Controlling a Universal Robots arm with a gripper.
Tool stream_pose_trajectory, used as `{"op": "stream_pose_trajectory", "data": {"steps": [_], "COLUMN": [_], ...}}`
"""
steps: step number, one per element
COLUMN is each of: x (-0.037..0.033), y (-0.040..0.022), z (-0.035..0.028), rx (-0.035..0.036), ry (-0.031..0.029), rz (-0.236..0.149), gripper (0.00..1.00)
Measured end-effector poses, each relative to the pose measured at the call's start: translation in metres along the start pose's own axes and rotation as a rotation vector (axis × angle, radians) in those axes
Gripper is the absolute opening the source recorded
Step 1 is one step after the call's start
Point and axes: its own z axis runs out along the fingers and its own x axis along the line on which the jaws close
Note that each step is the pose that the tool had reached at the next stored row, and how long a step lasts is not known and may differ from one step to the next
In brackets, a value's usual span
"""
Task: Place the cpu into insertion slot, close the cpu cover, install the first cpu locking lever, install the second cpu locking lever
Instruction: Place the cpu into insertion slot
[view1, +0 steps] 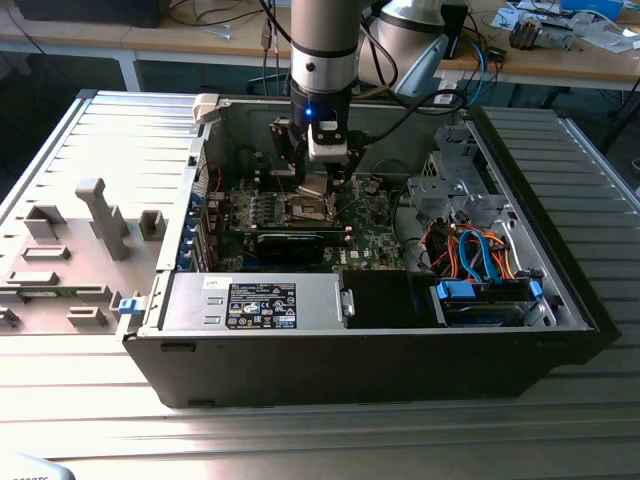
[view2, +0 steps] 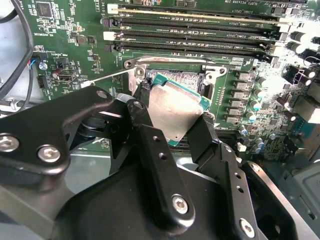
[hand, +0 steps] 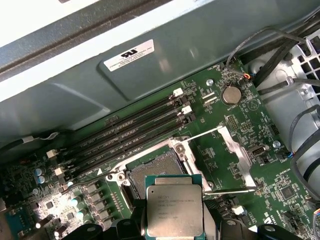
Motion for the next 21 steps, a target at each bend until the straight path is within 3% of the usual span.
{"op": "stream_pose_trajectory", "data": {"steps": [21], "x": [0.0000], "y": [0.0000], "z": [0.0000], "rx": [0.0074], "ry": [-0.0036], "rz": [0.004], "gripper": [0.54]}}
